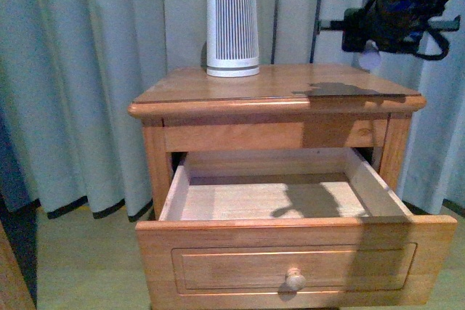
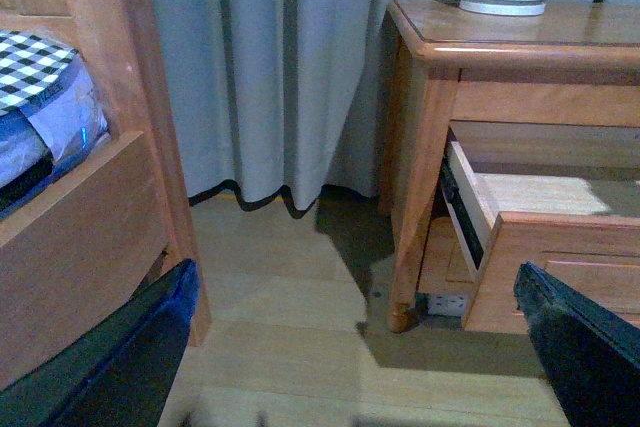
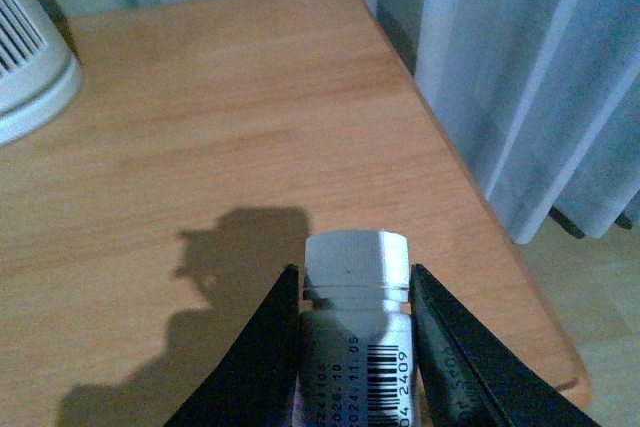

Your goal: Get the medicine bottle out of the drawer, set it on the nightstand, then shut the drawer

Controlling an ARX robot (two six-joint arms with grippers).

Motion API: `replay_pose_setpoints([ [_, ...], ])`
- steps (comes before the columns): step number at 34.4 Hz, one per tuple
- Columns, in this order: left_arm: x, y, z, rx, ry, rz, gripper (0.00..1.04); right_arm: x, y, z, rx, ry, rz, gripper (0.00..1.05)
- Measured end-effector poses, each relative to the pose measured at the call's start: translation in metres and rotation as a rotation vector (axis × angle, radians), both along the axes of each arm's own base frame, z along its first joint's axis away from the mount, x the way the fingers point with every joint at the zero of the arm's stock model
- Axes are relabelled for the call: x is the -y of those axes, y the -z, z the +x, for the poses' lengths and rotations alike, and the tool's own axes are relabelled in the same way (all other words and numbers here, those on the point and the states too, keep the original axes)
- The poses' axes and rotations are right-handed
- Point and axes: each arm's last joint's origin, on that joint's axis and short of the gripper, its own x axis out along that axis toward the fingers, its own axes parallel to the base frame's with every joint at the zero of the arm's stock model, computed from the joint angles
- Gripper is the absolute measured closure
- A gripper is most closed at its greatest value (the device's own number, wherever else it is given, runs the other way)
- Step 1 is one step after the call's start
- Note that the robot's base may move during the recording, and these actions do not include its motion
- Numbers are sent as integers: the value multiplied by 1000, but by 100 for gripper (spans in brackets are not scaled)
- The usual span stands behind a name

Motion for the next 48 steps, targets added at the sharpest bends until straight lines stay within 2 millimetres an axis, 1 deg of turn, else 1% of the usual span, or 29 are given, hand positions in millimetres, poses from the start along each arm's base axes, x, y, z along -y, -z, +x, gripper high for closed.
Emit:
replay_pose_setpoints([
  [4,0,0,0,0,0,0,7,-1,22,22,-45,32,-20,76],
  [7,0,0,0,0,0,0,7,-1,27,30,-43,51,-30,76],
  [11,0,0,0,0,0,0,7,-1,30,35,-37,61,-47,75],
  [13,0,0,0,0,0,0,7,-1,29,36,-33,70,-55,65],
  [15,0,0,0,0,0,0,7,-2,28,36,-19,68,-54,58],
  [19,0,0,0,0,0,0,7,-3,27,36,15,76,-50,41],
  [23,0,0,0,0,0,0,7,-1,24,26,48,93,-37,19],
  [25,0,0,0,0,0,0,7,1,12,11,107,78,-23,6],
  [26,0,0,0,0,0,0,7,2,4,2,135,71,-15,5],
  [29,0,0,0,0,0,0,7,7,-31,-49,211,54,20,7],
  [30,0,0,0,0,0,0,7,8,-36,-60,222,50,30,7],
  [31,0,0,0,0,0,0,7,11,-44,-78,230,47,40,7],
  [32,0,0,0,0,0,0,7,13,-48,-97,230,48,44,7],
  [33,0,0,0,0,0,0,7,16,-51,-121,234,49,53,7],
  [34,0,0,0,0,0,0,7,18,-50,-139,225,40,64,7],
  [35,0,0,0,0,0,0,7,20,-47,-150,210,34,69,7],
  [36,0,0,0,0,0,0,7,20,-41,-167,192,14,80,7],
  [38,0,0,0,0,0,0,7,22,-30,-188,160,-9,89,7],
  [39,0,0,0,0,0,0,7,22,-19,-203,132,-28,96,7],
  [40,0,0,0,0,0,0,7,21,-12,-212,114,-45,98,7],
  [42,0,0,0,0,0,0,7,18,19,-247,36,-92,106,7],
  [43,0,0,0,0,0,0,7,16,35,-261,2,-113,107,7],
  [44,0,0,0,0,0,0,7,16,47,-269,-28,-130,111,7],
  [45,0,0,0,0,0,0,7,15,63,-277,-62,-135,106,7],
  [48,0,0,0,0,0,0,7,15,107,-288,-171,-142,95,7],
])
